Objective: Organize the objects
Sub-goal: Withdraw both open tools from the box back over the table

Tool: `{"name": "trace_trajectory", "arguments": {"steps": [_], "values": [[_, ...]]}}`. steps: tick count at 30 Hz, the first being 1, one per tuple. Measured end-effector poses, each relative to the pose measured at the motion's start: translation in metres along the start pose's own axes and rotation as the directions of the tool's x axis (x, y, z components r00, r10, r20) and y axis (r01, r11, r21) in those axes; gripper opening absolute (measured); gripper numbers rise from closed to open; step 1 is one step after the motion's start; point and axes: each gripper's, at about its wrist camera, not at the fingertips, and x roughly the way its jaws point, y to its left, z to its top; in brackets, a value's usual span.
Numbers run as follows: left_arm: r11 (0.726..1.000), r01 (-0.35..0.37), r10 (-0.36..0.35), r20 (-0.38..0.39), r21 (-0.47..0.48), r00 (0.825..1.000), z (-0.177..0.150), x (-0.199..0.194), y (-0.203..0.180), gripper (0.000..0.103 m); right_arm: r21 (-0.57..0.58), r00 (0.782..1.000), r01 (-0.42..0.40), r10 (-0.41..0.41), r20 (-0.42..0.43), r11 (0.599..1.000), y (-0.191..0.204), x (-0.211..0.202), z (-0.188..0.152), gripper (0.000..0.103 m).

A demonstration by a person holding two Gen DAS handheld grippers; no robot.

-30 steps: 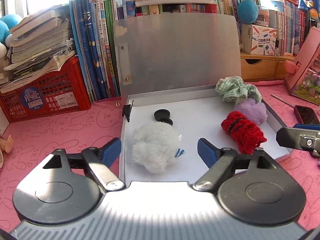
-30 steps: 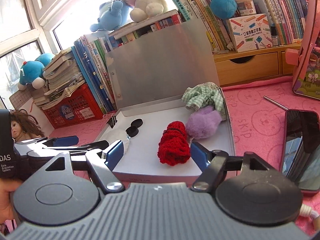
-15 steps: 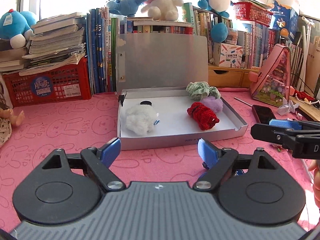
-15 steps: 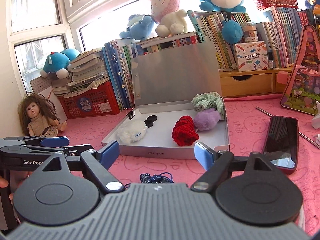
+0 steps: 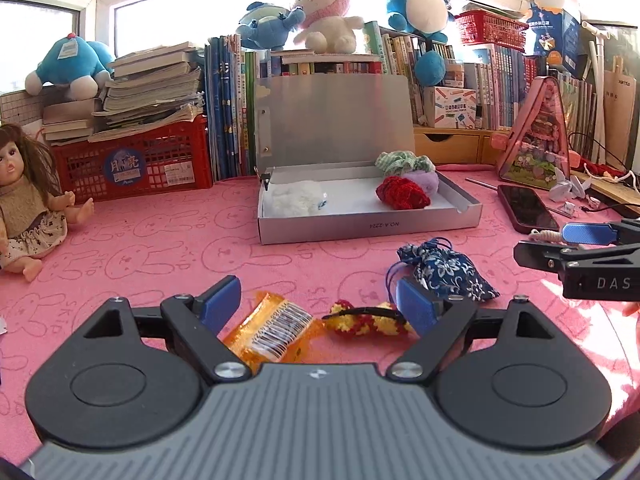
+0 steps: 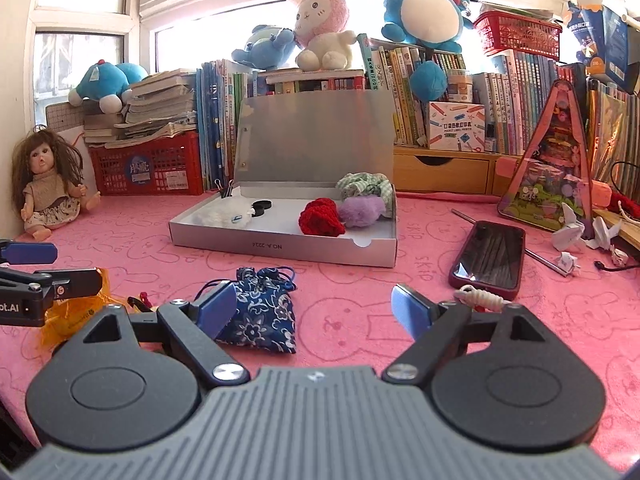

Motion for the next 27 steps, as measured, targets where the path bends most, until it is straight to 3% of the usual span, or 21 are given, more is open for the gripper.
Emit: {"name": "trace_trajectory", "arguments": {"steps": [4,12,16,20,23,25,27], "values": [[0.998,0.053,-0.054,-0.011,-0.014,0.999,-0.019,-0.013,-0.001,0.087,0.032,0.997,0.065,-0.066,0.026,0.997,-0.010,-0.010,-0.018,0.091],[0.999,0.030,-0.030,-0.021,-0.021,0.999,-0.048,-0.023,-0.007,0.086,0.020,0.990,0.140,-0.140,0.001,0.990,-0.013,-0.009,-0.037,0.091],[1.000,-0.006,0.006,0.001,0.016,1.000,-0.057,-0.027,-0.013,0.086,0.027,0.990,0.143,-0.143,-0.016,0.989,-0.013,-0.007,-0.042,0.091],[1.000,0.008,-0.008,-0.014,-0.001,1.000,-0.062,-0.027,-0.015,0.086,0.019,0.989,0.144,-0.143,-0.039,0.989,-0.011,-0.003,-0.043,0.090],[1.000,-0.021,0.020,-0.040,-0.012,0.999,-0.065,-0.021,-0.014,0.086,0.016,0.990,0.134,-0.133,-0.054,0.991,-0.008,-0.003,-0.043,0.079],[0.999,-0.026,0.025,-0.049,-0.029,0.999,-0.066,-0.017,-0.010,0.077,0.005,0.988,0.143,-0.142,-0.065,0.990,-0.005,-0.002,-0.044,0.067],[0.999,-0.037,0.035,-0.068,-0.031,0.997,-0.066,-0.012,-0.008,0.064,0.005,0.986,0.151,-0.150,-0.069,0.988,-0.004,-0.001,-0.044,0.063]]}}
